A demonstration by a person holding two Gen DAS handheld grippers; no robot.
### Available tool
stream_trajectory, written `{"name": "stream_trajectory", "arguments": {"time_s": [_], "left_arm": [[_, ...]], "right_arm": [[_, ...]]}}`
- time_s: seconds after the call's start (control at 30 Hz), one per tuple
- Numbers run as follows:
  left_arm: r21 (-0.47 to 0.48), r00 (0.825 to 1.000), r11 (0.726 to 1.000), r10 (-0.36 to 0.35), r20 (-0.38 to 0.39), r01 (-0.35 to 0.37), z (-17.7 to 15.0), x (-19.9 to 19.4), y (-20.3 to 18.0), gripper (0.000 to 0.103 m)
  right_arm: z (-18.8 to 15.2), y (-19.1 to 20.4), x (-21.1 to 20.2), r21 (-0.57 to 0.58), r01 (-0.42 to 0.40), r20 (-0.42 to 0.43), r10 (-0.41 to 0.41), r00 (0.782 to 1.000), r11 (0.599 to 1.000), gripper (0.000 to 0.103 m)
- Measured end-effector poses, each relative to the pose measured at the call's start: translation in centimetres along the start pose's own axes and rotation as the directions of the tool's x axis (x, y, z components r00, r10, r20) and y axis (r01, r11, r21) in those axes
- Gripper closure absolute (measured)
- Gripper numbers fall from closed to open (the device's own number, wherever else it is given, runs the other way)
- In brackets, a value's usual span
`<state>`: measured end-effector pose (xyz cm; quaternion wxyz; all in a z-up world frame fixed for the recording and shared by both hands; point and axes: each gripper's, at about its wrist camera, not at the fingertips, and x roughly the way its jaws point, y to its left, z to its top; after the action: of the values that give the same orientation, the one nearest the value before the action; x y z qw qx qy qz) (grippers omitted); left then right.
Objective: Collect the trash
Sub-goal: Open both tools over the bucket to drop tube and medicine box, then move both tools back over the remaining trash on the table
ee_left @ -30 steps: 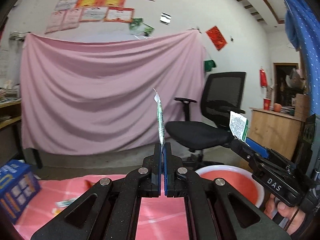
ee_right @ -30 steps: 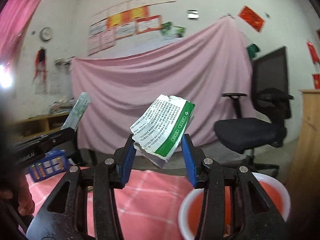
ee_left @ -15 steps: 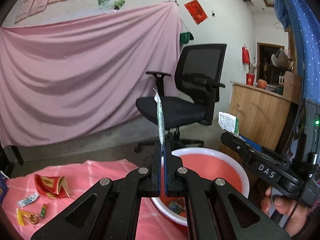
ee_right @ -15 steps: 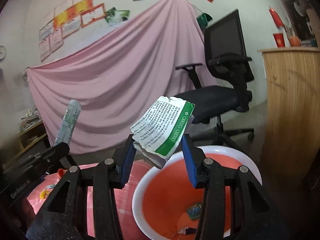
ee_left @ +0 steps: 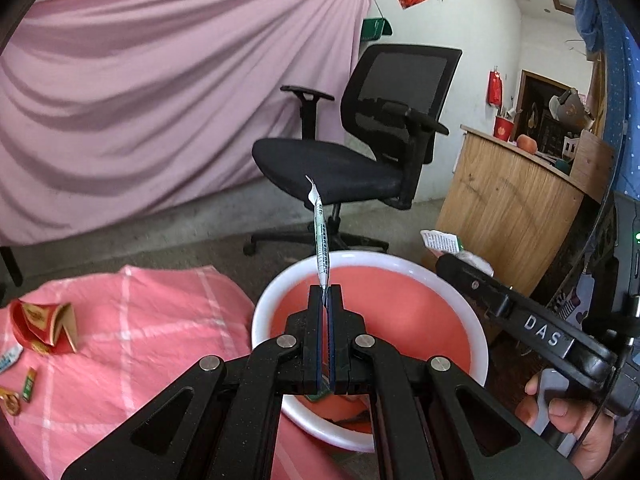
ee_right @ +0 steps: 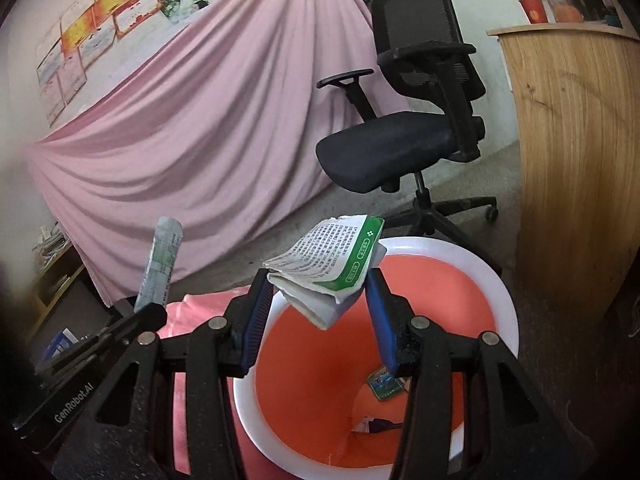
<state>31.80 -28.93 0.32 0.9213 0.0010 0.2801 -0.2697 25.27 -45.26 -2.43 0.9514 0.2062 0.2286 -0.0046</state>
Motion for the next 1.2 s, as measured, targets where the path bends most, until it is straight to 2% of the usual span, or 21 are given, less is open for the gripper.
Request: {"name": "stream_trajectory", "arguments": {"time_s": [0.3, 0.6, 0.7, 0.77, 0.87, 0.9, 0.97, 1.0, 1.07, 1.13, 1.17, 1.2], "left_arm": [[-0.032, 0.997, 0.999, -0.019, -0.074, 0.016, 0.0, 1.3, 0.4, 0.1], [-0.059, 0.999, 0.998, 0.036, -0.029, -0.037, 0.0, -0.7, 2.0, 0.097], [-0.075, 0.998, 0.995, 0.065, 0.003, -0.065, 0.2, -2.0, 2.9, 0.089], [-0.091, 0.995, 0.992, 0.089, 0.038, -0.085, 0.4, -3.5, 3.8, 0.075], [-0.115, 0.986, 0.984, 0.144, 0.086, -0.134, 0.4, -5.9, 5.0, 0.066], [-0.125, 0.98, 0.979, 0.174, 0.1, -0.161, 0.3, -6.7, 5.5, 0.061], [-0.15, 0.96, 0.963, 0.243, 0.138, -0.222, 0.1, -8.7, 6.6, 0.036], [-0.169, 0.946, 0.953, 0.278, 0.167, -0.251, 0.0, -9.8, 7.1, 0.029], [-0.208, 0.909, 0.93, 0.349, 0.227, -0.304, -0.5, -12.1, 8.3, 0.003], [-0.248, 0.86, 0.901, 0.419, 0.292, -0.355, -1.3, -14.5, 9.3, 0.002], [-0.259, 0.844, 0.893, 0.437, 0.311, -0.367, -1.7, -15.5, 9.8, 0.002], [-0.265, 0.835, 0.889, 0.446, 0.32, -0.374, -2.0, -16.1, 10.3, 0.001]], "right_arm": [[0.0, -0.6, 0.3, 0.02, 0.015, -0.014, -0.014, 1.0, 1.0, 0.032], [0.4, 0.4, -0.2, -0.017, 0.02, 0.021, -0.02, 1.0, 1.0, 0.023], [0.5, 1.3, -0.5, -0.044, 0.021, 0.046, -0.019, 0.999, 0.999, 0.018], [0.6, 2.3, -0.9, -0.066, 0.015, 0.077, -0.01, 0.997, 0.998, 0.014], [0.7, 4.1, -1.5, -0.109, -0.002, 0.122, 0.015, 0.992, 0.994, 0.003], [0.6, 4.8, -1.7, -0.125, -0.006, 0.139, 0.024, 0.99, 0.992, 0.0], [0.5, 6.0, -2.0, -0.155, -0.018, 0.165, 0.044, 0.985, 0.988, 0.0], [0.4, 6.9, -2.2, -0.174, -0.027, 0.184, 0.059, 0.981, 0.984, 0.0], [0.1, 8.4, -2.6, -0.201, -0.045, 0.219, 0.09, 0.972, 0.979, 0.0], [-0.1, 9.6, -2.9, -0.228, -0.072, 0.246, 0.129, 0.961, 0.971, 0.0], [-0.2, 10.3, -3.1, -0.241, -0.083, 0.261, 0.147, 0.954, 0.967, 0.0], [-0.4, 11.0, -3.2, -0.253, -0.098, 0.273, 0.168, 0.947, 0.963, 0.0]]}}
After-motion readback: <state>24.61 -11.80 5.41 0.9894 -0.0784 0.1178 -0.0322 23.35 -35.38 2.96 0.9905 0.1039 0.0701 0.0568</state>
